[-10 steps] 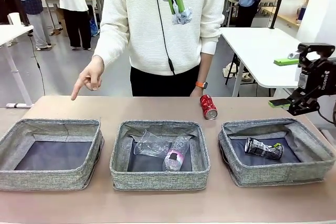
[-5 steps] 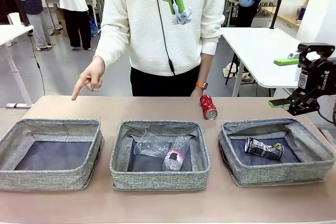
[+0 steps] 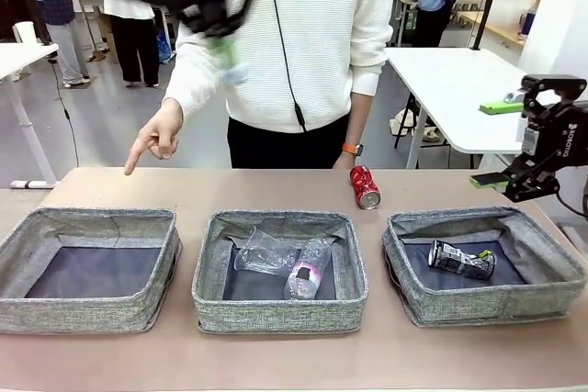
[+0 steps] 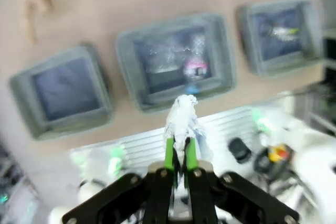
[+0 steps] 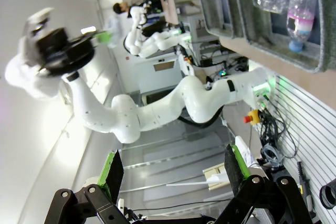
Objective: Sort the waste into the appropriate baskets.
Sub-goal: Place the picked waste into the Fabric basket indicated by the person.
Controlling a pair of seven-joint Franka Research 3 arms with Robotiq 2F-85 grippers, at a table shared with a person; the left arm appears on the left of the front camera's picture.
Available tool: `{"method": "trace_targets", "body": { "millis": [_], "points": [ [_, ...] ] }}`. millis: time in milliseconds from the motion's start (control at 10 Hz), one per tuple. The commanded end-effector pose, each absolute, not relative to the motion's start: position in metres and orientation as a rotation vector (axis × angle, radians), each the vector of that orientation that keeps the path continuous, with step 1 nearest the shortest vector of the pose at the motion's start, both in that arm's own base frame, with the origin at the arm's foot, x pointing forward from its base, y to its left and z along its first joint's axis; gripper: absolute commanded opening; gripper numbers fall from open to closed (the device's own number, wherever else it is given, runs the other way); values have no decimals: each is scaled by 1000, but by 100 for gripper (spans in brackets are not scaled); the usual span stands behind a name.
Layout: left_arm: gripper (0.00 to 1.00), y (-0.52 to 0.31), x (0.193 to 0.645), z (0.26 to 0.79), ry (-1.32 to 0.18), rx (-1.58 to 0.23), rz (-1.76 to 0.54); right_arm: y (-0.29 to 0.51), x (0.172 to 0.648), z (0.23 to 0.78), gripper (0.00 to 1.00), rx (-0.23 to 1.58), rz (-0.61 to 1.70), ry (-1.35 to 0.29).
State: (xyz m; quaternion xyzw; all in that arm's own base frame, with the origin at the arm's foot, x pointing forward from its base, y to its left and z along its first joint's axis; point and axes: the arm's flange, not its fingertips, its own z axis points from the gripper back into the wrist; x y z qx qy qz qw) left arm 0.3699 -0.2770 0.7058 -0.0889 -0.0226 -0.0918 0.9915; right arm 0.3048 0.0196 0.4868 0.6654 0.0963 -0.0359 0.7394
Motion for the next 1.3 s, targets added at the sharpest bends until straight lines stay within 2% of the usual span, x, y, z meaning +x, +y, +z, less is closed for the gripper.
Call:
{"method": "trace_targets", "body": {
  "millis": [0, 100, 200, 300, 400, 500, 600, 1100, 1200],
  "points": [
    [7, -180, 332, 628, -79, -93, 19, 21, 306, 490, 100, 1478, -66, 201],
    [7, -148, 325, 597, -89, -96, 102, 21, 306, 490, 100, 1478, -66, 201],
    [7, -109, 334, 561, -253, 31, 211, 21, 306, 490, 100, 1478, -66, 201],
    [7, -82, 344, 538, -226, -97, 193, 21, 306, 490, 100, 1478, -66, 201],
    [7, -62, 355, 516, -236, 21, 288, 21, 306, 490, 100, 1478, -66, 201],
    [7, -53, 362, 500, -130, -18, 298, 21, 306, 490, 100, 1478, -66, 201],
    [7, -53, 366, 487, -85, -60, 293, 21, 306, 490, 100, 1478, -66, 201],
    [7, -58, 365, 479, -51, -69, 289, 21, 306, 490, 100, 1478, -66, 201],
    [65, -59, 365, 480, -44, -93, 237, 21, 306, 490, 100, 1478, -66, 201]
  ]
}}
